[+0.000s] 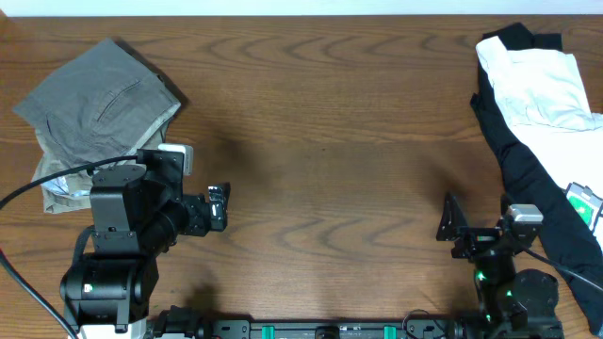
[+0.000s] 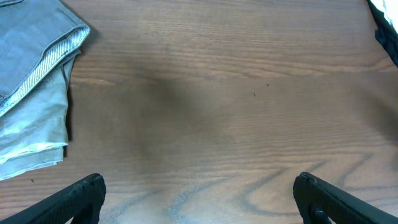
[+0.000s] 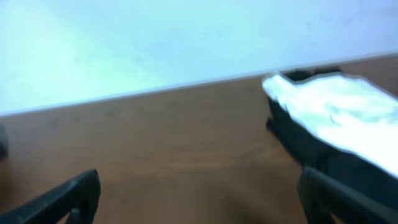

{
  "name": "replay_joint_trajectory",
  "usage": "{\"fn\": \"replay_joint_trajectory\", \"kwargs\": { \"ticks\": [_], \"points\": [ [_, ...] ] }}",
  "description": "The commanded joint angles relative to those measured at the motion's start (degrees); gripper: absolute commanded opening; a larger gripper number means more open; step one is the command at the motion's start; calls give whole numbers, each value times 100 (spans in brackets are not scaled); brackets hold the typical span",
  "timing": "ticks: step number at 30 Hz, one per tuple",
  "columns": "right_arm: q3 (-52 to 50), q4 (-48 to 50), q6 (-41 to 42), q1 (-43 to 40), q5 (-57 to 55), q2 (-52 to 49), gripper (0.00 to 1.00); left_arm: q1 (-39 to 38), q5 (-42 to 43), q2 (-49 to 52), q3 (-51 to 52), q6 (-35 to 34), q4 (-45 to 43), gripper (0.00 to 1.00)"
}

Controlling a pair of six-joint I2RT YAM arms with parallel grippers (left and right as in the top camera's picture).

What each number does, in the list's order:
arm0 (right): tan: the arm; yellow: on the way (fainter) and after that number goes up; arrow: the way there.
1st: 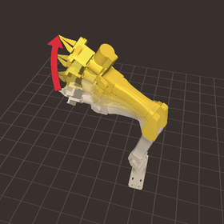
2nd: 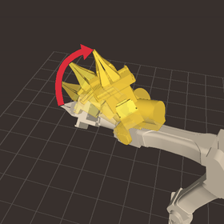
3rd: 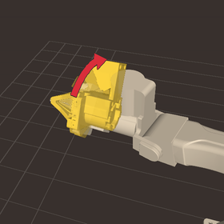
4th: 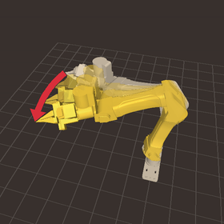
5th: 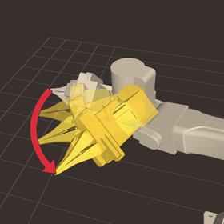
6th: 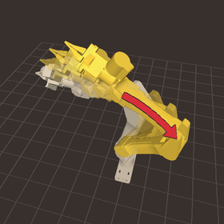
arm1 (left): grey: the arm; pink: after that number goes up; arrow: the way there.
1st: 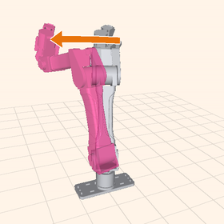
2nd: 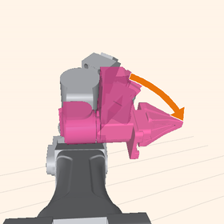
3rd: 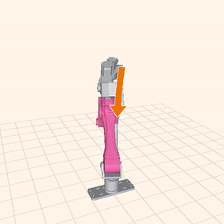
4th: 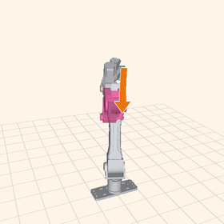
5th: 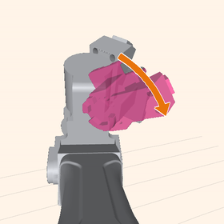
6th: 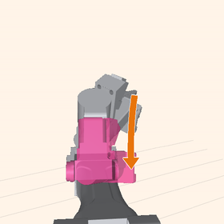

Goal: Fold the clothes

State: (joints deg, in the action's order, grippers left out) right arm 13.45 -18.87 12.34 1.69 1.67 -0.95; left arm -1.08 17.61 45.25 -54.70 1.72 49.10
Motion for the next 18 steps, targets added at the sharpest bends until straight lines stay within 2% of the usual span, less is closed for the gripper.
{"fn": "replay_joint_trajectory", "kwargs": {
  "ticks": [1,10,15,18],
  "points": [
    [-334,503,-66,-57,76,63,99,-13,-31,-7,28,13,9,98],
    [-1318,1668,-214,-57,79,66,99,-13,-31,-4,26,13,9,98],
    [-1314,1545,-953,-57,72,66,99,-13,-31,-2,26,13,9,98],
    [-1314,1464,-1115,-57,72,66,99,-13,-31,-2,26,13,9,98]
  ]
}}
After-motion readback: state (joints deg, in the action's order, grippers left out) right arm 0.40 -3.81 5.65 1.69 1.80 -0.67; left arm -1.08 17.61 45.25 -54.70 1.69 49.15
